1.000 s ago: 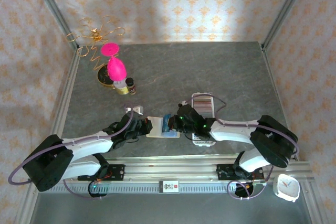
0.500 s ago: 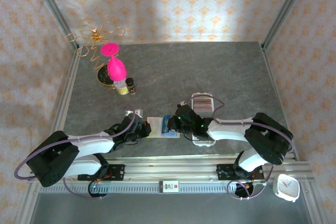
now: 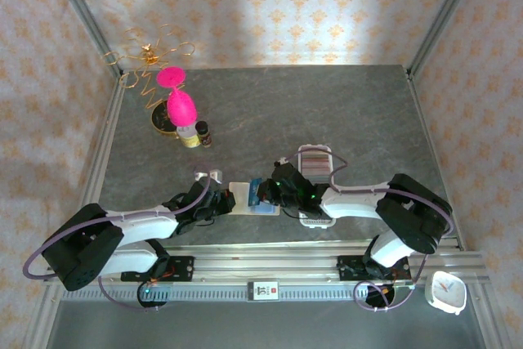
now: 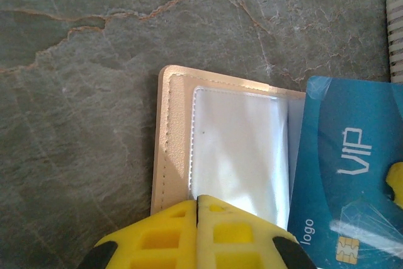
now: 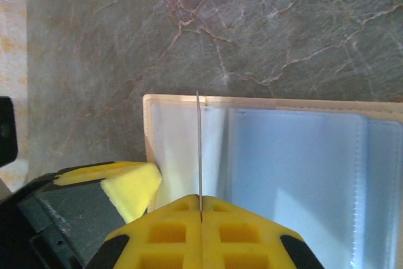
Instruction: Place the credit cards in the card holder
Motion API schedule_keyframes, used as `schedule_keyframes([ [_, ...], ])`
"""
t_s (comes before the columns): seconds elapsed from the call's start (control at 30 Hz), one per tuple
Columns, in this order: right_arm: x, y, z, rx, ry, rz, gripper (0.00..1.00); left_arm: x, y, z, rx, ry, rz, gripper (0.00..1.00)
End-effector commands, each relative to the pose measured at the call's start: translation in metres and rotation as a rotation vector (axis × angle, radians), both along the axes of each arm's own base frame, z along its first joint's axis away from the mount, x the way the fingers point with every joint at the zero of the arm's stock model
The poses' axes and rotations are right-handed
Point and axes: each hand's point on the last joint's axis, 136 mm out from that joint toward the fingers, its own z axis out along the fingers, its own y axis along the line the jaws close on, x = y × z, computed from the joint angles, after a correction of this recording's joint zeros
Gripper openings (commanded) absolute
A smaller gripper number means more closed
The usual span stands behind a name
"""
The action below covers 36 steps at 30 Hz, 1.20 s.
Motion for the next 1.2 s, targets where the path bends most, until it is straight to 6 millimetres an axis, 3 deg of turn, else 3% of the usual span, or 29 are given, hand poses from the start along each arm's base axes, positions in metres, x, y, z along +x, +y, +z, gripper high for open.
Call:
schedule_keyframes([
  [0.0, -0.001, 0.003, 0.002, 0.024, 0.0, -0.013, 0.0, -0.008, 0.008, -0.011, 0.033, 0.02, 0.008, 0.0],
  [0.63, -0.015, 0.0, -0.024, -0.02, 0.079, 0.002, 0.0, -0.008, 0.011, -0.007, 0.028, 0.005, 0.017, 0.0],
  [1.17, -0.024, 0.009, -0.014, 0.121, 0.103, 0.018, 0.0, -0.008, 0.01, -0.006, 0.02, 0.004, 0.016, 0.0],
])
